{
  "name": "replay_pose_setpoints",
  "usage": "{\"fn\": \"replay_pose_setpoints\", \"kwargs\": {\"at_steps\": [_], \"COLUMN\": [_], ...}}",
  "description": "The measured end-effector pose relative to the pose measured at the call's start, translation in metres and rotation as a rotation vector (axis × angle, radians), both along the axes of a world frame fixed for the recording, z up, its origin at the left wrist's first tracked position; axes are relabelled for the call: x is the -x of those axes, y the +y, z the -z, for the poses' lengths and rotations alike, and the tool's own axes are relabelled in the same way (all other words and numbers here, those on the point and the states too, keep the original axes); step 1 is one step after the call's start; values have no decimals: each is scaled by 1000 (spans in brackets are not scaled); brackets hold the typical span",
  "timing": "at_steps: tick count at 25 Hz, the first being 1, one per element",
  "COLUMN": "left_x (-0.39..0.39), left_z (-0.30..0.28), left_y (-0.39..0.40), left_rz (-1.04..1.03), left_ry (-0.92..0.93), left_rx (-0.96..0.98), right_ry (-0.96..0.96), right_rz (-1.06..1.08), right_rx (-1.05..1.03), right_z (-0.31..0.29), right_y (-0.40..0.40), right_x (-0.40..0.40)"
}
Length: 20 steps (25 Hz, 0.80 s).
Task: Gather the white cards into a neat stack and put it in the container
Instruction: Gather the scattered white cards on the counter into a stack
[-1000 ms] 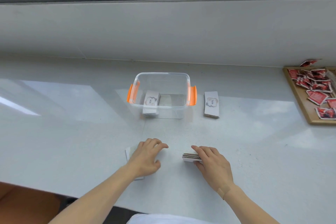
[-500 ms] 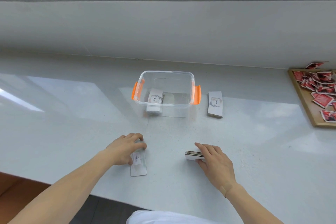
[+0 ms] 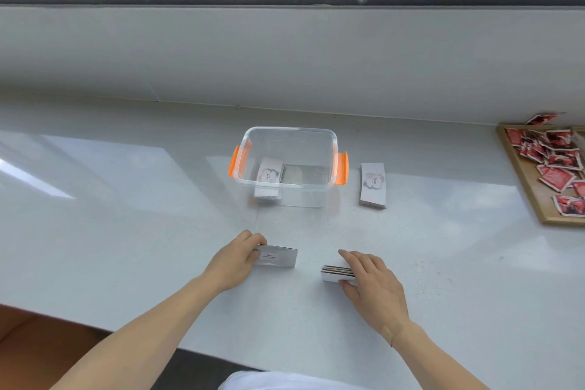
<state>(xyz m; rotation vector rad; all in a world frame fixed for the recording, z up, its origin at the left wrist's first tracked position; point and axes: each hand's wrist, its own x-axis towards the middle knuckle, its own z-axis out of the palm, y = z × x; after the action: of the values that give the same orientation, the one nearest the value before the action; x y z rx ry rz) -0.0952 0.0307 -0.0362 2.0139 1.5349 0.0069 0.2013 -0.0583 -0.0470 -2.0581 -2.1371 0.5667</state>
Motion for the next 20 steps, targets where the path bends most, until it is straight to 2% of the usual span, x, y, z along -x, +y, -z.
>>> {"fn": "replay_pose_setpoints", "kwargs": {"at_steps": [5,10,15,20], "left_x": [-48,-92,-114,-131], "left_z": [10,11,12,8], "left_y": [-18,-29,-42,-49], "left_rz": [-100,-31,44,12], "left_ry": [-141,-262,-367,-412], "left_rx": [-86,-85,77,191], "right_ry": [10,27,29,23], "right_rz": [-10,16,28,46], "right_rx": [-31,-89,-120,-116], "right_z": [3,5,8,10], "right_y": [-1,-5,-6,-6], "right_x": [0,2,2,4]}}
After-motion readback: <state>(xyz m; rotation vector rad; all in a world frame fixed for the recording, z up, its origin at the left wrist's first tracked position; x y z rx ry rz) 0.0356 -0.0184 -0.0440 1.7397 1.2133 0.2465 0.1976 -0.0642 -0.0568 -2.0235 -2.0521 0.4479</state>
